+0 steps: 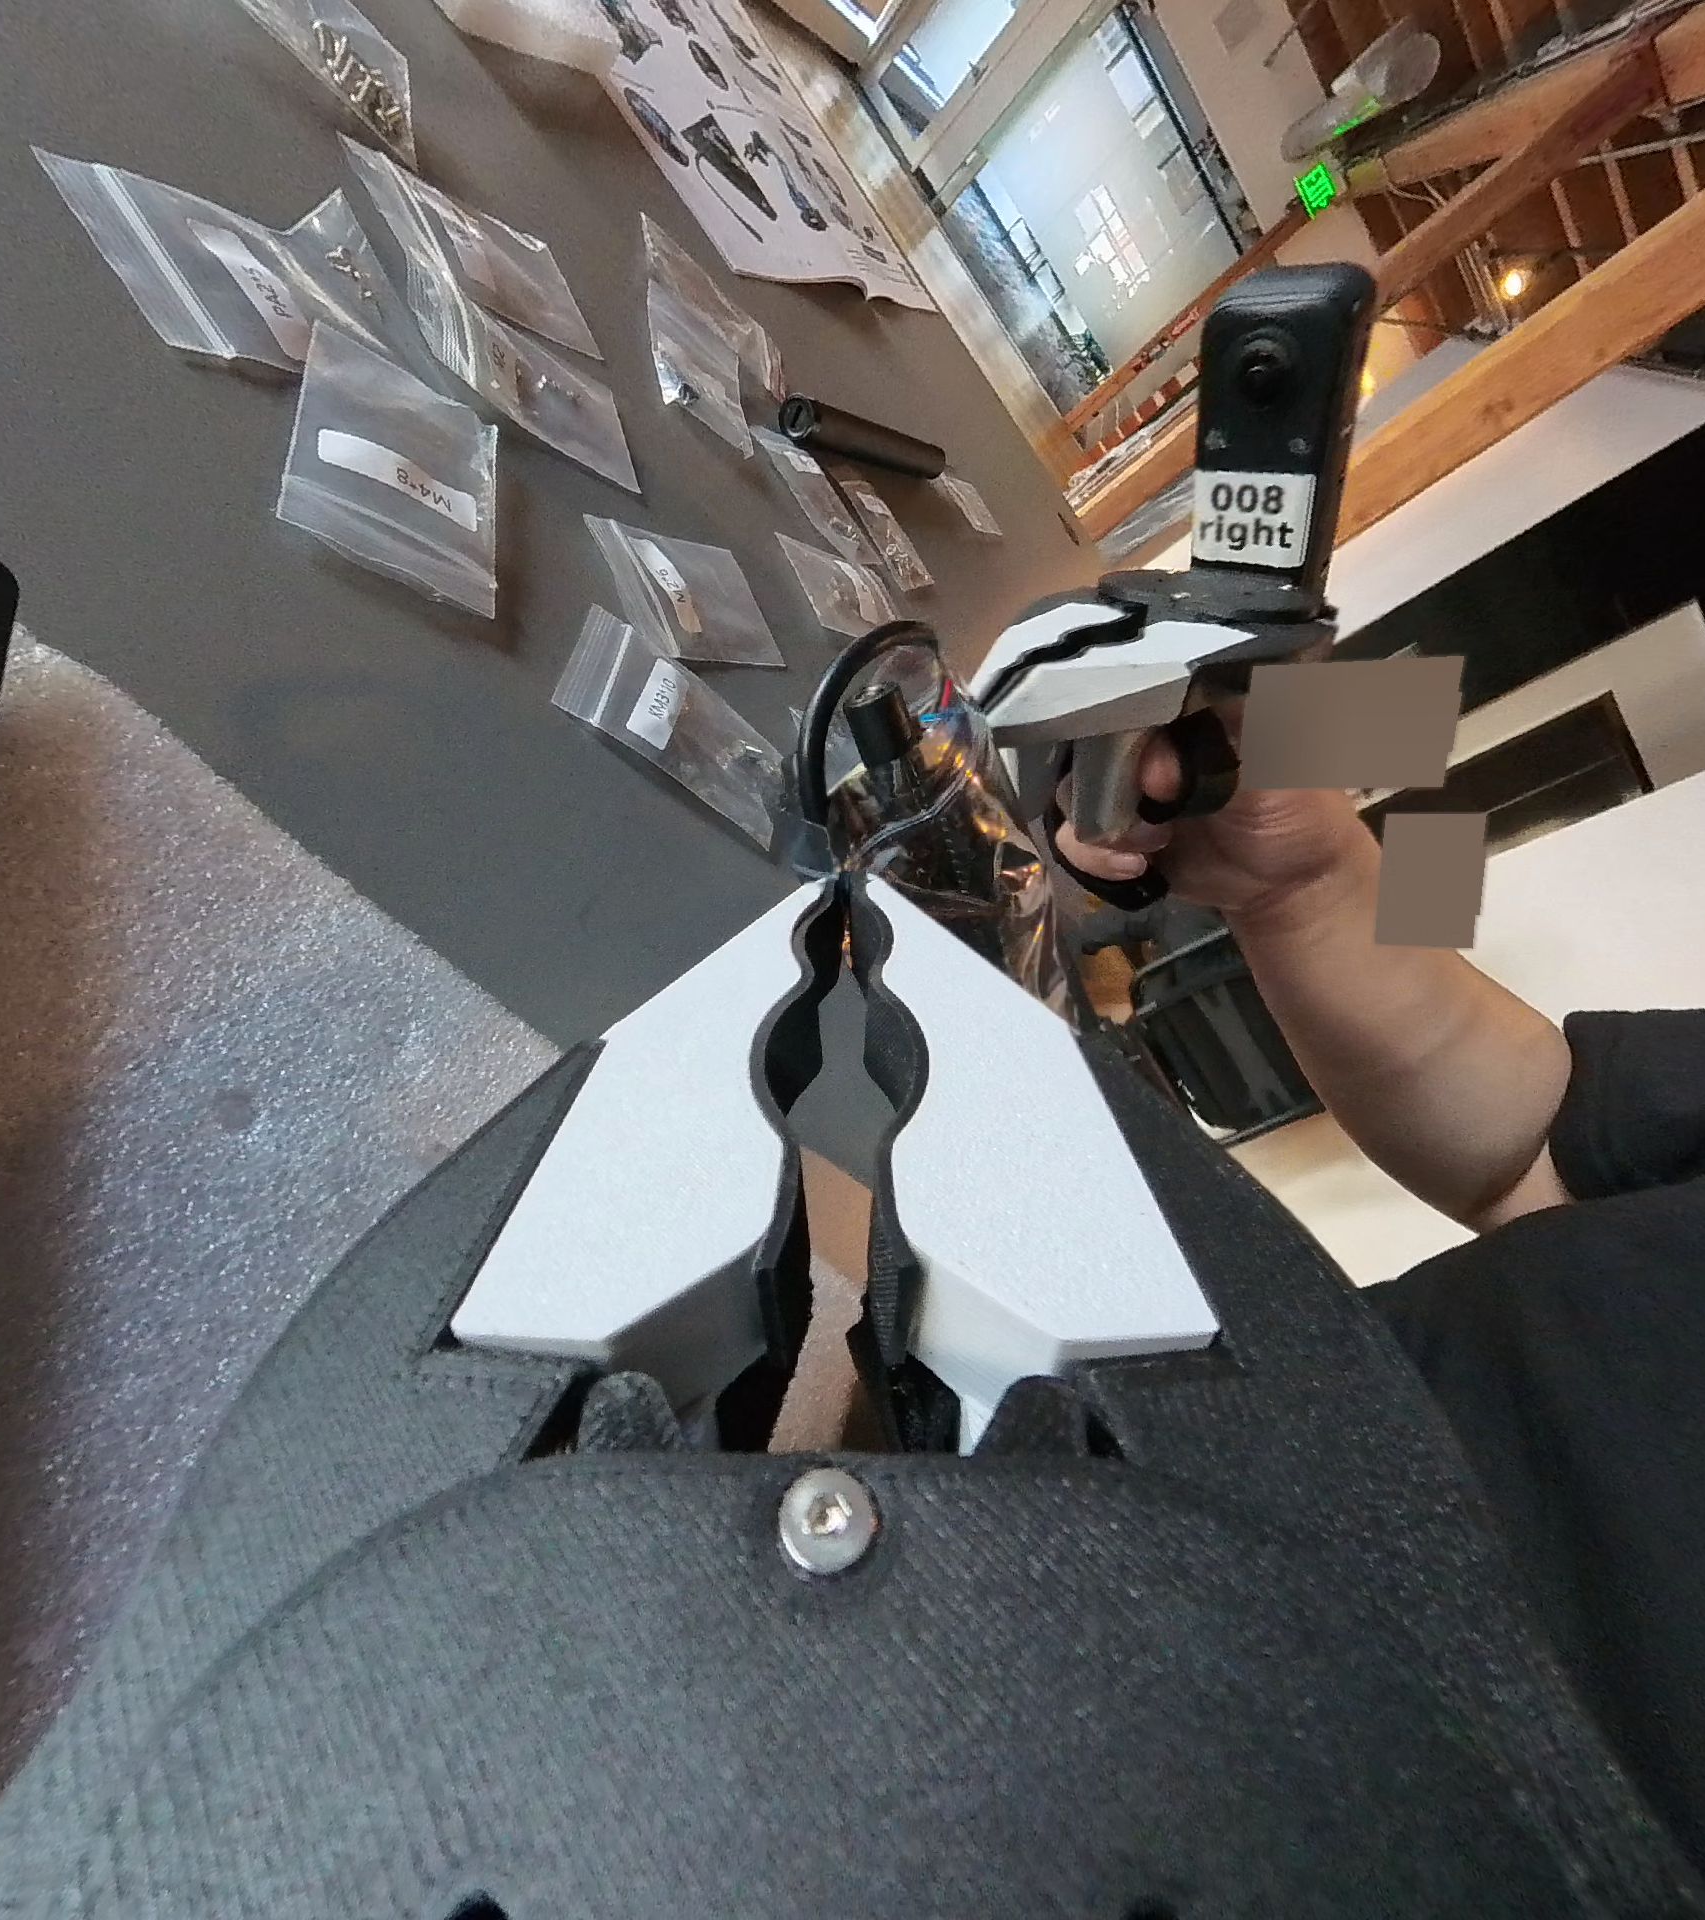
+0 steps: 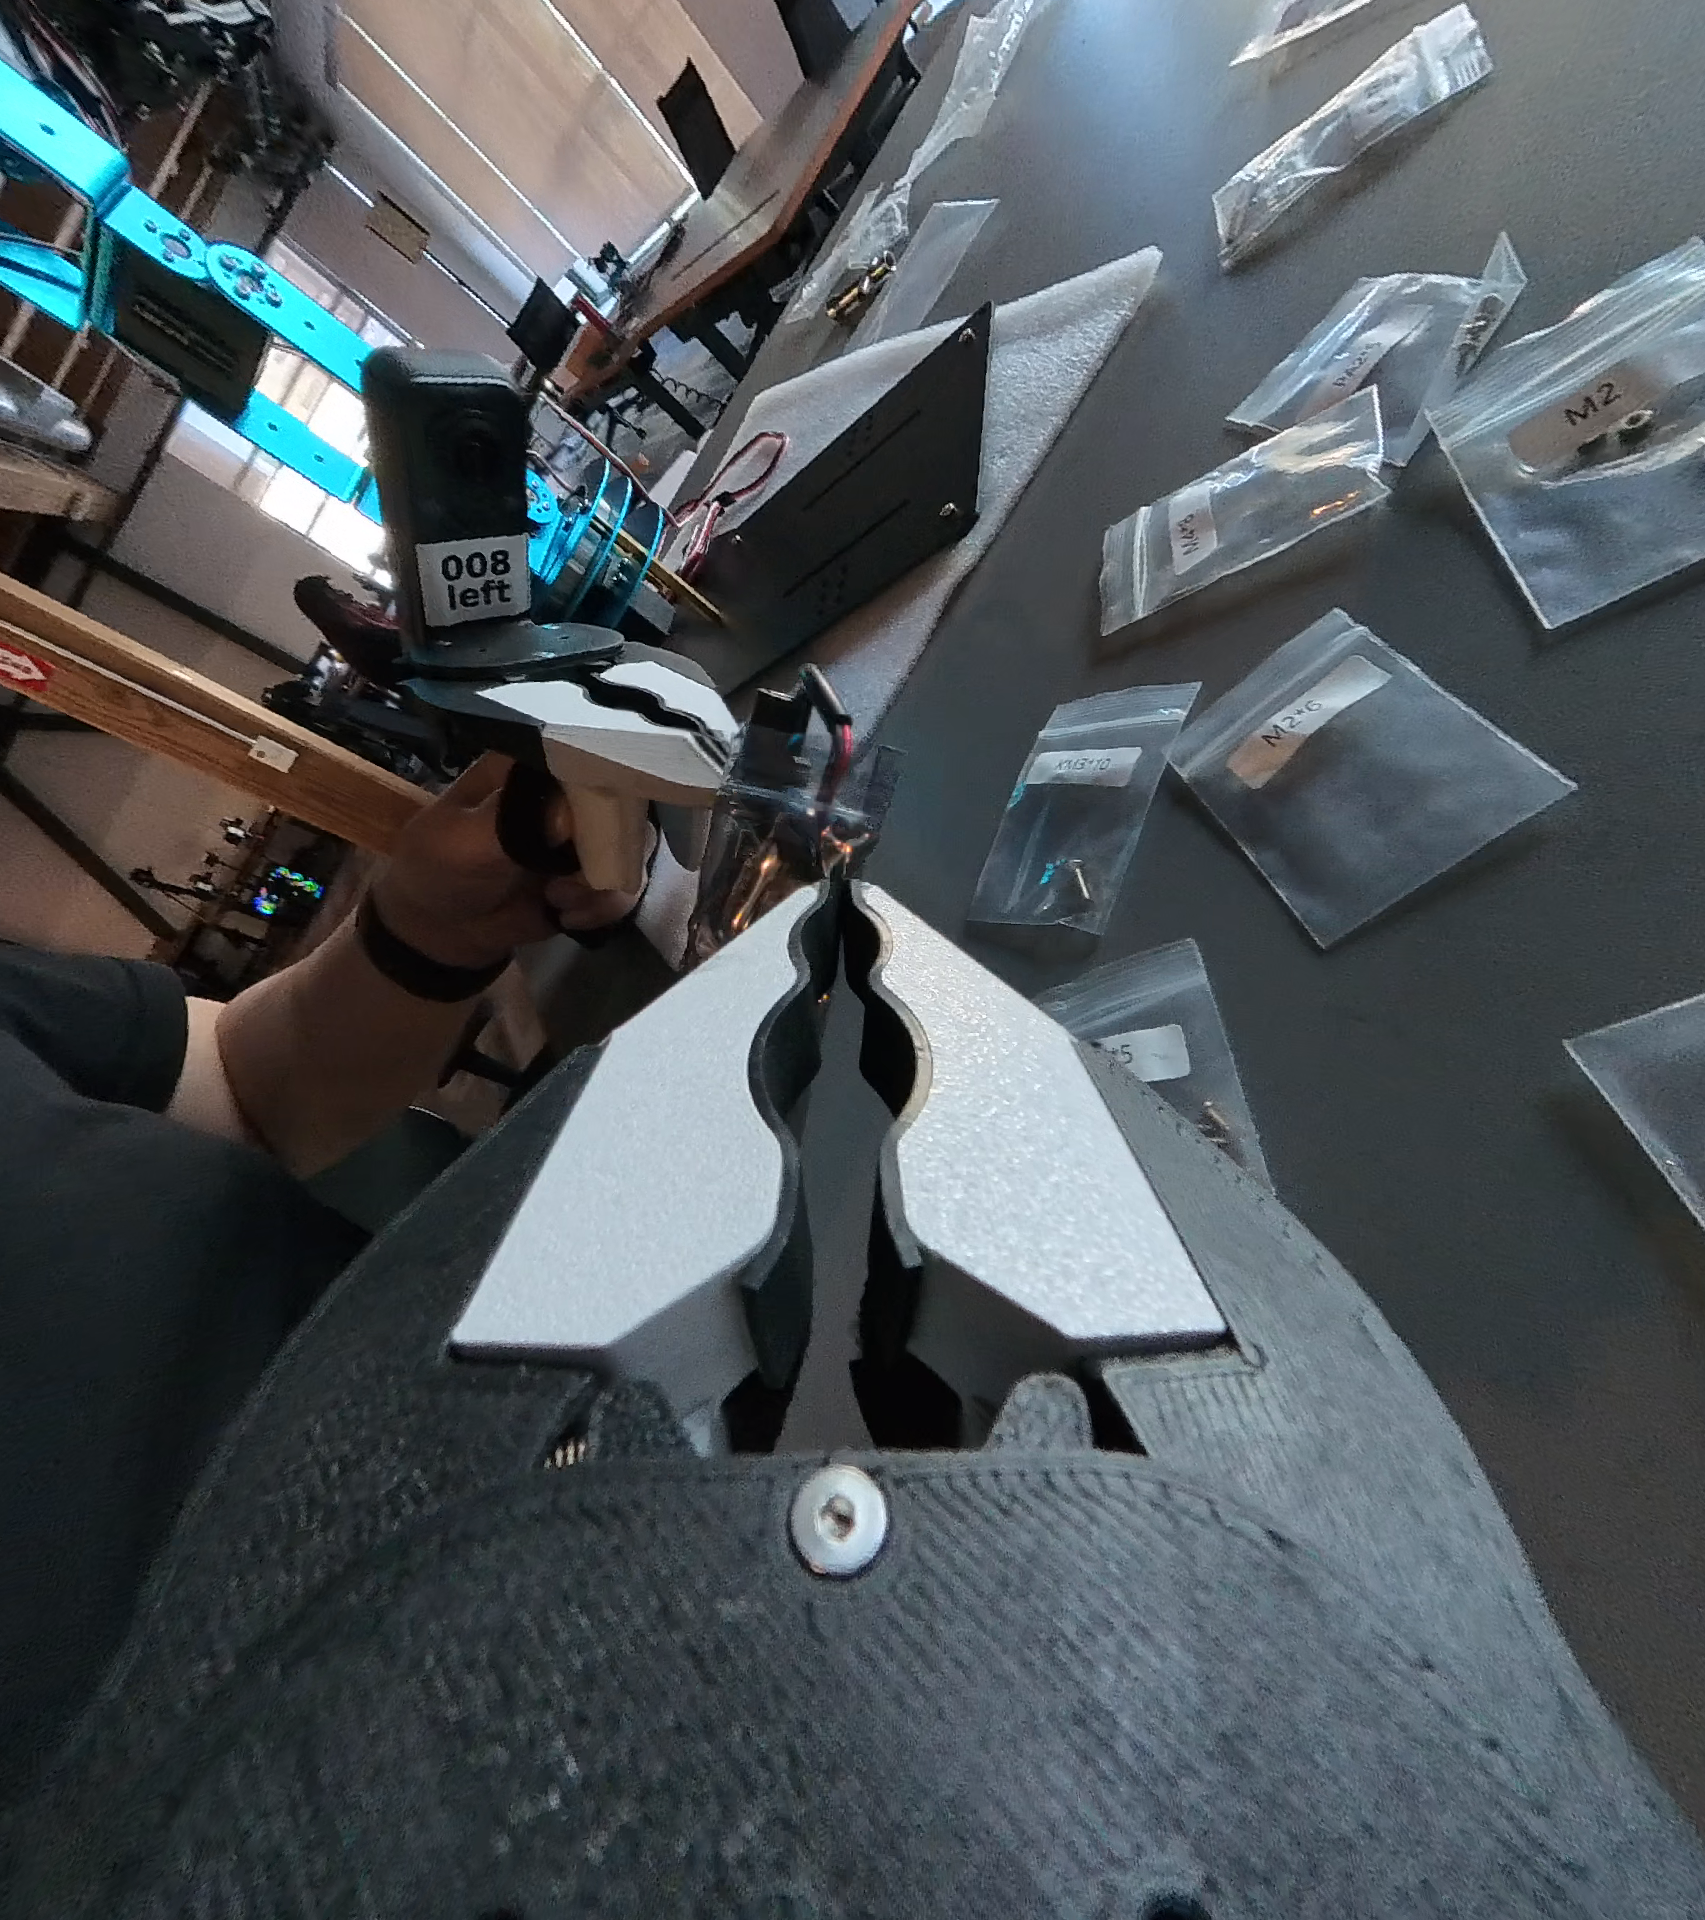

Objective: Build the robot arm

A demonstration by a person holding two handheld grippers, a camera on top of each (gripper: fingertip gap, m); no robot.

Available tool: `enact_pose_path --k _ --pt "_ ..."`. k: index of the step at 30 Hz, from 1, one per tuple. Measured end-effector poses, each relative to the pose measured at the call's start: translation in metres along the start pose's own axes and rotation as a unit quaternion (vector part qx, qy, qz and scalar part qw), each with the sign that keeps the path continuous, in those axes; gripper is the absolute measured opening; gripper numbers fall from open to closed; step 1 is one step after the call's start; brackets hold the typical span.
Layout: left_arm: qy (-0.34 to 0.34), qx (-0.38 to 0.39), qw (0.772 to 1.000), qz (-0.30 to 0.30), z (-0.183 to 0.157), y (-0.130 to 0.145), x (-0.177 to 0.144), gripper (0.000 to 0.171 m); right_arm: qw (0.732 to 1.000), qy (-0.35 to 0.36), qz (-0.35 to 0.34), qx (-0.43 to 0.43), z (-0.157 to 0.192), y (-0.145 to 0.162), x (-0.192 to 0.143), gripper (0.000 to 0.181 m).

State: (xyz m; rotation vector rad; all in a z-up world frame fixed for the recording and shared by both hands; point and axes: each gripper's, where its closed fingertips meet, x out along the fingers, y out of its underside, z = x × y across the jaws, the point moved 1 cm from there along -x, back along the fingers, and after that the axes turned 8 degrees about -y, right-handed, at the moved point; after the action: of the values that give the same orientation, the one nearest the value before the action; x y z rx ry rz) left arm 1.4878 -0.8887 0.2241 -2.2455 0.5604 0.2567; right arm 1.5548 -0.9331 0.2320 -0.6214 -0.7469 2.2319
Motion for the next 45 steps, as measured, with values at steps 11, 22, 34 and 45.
enact_pose_path --k 11,22,34,45 --pt "0.049 0.011 0.997 -0.051 -0.019 -0.012 -0.008 0.000 0.992 -0.070 -0.059 0.091 -0.006 -0.002 0.001 0.008" --pt "0.043 -0.030 0.999 -0.012 -0.011 -0.002 0.000 0.000 0.998 -0.038 -0.025 0.053 -0.010 -0.001 -0.004 0.000" --pt "0.010 -0.029 0.999 0.035 -0.005 0.001 0.005 0.027 0.989 -0.016 0.120 -0.081 -0.005 -0.006 -0.010 0.000" --pt "0.047 0.003 0.999 -0.011 -0.005 -0.037 0.008 0.000 0.945 -0.094 0.231 -0.213 0.005 -0.010 -0.006 0.000"
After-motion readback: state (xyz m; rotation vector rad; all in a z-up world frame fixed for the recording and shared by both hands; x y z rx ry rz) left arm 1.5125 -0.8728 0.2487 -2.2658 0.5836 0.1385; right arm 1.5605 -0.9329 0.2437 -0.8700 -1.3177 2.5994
